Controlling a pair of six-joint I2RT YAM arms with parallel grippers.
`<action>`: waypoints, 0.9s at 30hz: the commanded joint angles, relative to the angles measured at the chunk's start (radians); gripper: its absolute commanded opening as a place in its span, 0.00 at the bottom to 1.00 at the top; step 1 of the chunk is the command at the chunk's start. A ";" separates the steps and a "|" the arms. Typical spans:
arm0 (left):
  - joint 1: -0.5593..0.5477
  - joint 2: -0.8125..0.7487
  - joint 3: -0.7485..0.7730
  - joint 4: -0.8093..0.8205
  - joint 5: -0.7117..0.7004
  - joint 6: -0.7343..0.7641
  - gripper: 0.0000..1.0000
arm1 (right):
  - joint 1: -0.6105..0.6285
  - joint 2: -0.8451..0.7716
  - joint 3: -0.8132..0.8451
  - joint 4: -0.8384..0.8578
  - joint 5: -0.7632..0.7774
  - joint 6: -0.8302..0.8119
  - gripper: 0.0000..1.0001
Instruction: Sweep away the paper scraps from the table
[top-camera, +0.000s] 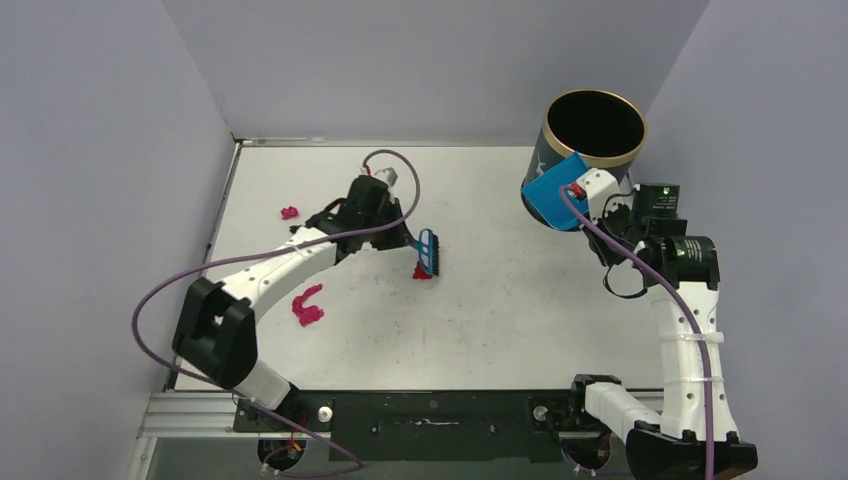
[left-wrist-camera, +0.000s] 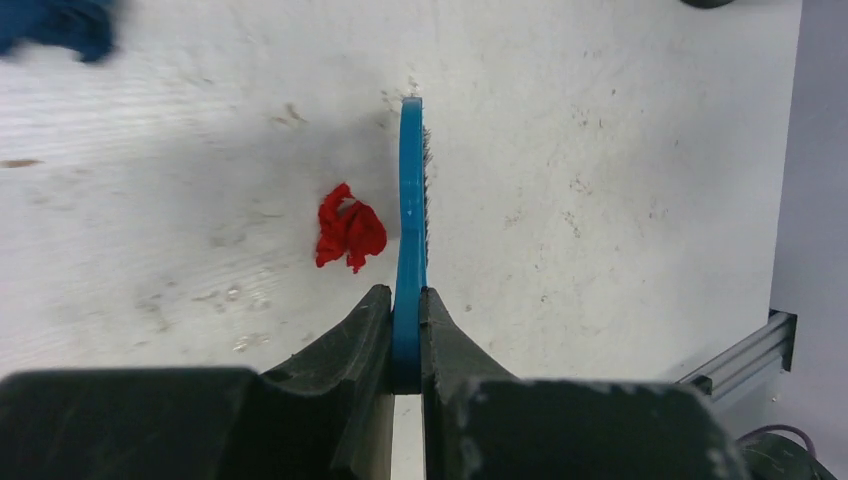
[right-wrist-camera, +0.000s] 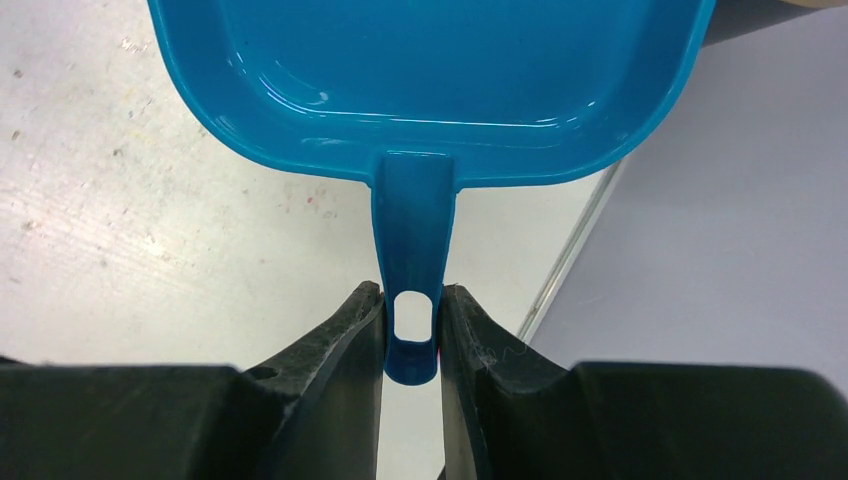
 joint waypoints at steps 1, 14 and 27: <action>0.062 -0.193 0.090 -0.152 -0.031 0.229 0.00 | 0.007 0.011 -0.024 -0.050 -0.084 -0.079 0.05; 0.066 -0.149 0.353 -0.446 -0.628 0.573 0.00 | 0.246 0.042 -0.186 -0.144 -0.072 -0.132 0.05; 0.012 0.024 0.362 -0.564 -0.533 0.506 0.00 | 0.545 0.184 -0.410 0.042 0.176 -0.010 0.07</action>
